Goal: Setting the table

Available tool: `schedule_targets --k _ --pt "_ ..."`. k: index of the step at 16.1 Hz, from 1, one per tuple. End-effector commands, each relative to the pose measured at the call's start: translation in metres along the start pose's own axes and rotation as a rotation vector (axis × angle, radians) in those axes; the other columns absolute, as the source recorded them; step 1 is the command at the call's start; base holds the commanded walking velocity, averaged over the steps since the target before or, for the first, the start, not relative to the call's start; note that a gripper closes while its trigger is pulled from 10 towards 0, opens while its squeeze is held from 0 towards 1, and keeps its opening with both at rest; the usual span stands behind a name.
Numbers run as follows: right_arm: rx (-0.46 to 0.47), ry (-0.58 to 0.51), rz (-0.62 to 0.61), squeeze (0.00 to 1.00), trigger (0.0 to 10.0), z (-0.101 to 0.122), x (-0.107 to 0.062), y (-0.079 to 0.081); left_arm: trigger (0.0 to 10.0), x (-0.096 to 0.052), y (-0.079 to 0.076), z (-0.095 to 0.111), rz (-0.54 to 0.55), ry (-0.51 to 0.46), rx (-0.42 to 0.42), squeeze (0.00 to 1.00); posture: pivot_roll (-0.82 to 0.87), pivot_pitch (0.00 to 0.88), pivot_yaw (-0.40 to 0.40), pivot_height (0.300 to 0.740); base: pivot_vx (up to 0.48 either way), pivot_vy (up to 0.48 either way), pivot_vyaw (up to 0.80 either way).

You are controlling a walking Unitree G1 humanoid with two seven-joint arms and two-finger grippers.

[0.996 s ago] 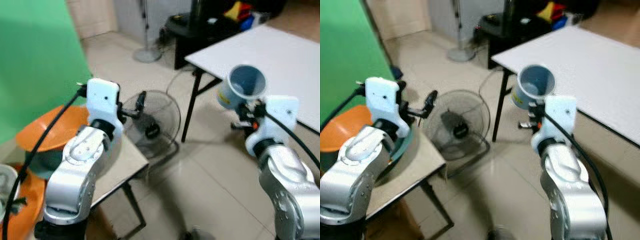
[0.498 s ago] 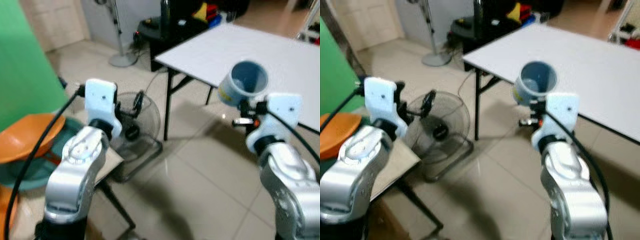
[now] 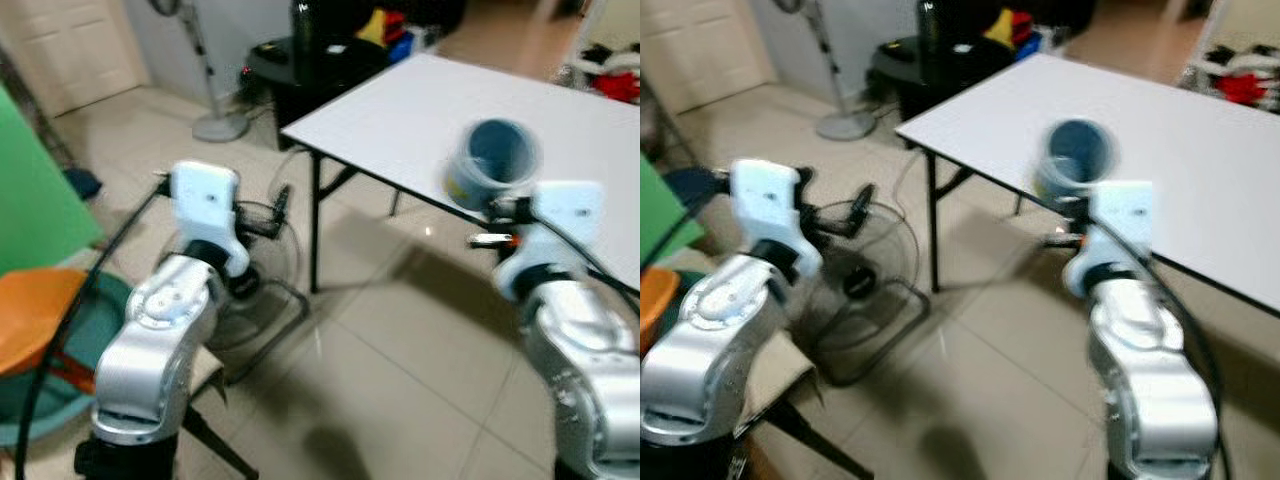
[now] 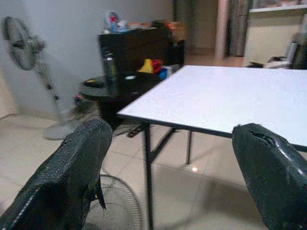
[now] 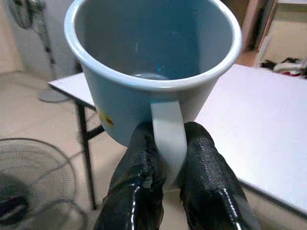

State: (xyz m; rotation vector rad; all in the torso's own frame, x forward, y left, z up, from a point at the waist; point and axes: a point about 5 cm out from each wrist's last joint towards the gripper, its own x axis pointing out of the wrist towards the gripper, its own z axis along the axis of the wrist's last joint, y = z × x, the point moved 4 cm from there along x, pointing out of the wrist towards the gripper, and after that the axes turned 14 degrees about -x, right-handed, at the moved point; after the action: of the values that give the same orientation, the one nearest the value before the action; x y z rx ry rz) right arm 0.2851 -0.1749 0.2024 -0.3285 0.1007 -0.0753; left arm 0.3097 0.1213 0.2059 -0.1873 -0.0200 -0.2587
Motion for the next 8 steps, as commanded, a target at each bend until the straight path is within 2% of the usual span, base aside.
schedule_targets --k 1,8 --pt "0.013 -0.007 0.048 0.0 10.0 0.0029 0.0012 0.0115 10.0 -0.0023 0.0117 0.0004 0.036 0.001 0.014 0.0 0.02 0.0 0.041 0.74 0.435 0.0 0.0" --pt "0.017 -0.003 0.049 0.0 10.0 0.0009 0.0002 0.0131 10.0 -0.0022 0.0091 -0.0004 0.013 0.006 0.029 0.0 0.02 0.0 0.052 0.74 0.438 0.0 -0.76"
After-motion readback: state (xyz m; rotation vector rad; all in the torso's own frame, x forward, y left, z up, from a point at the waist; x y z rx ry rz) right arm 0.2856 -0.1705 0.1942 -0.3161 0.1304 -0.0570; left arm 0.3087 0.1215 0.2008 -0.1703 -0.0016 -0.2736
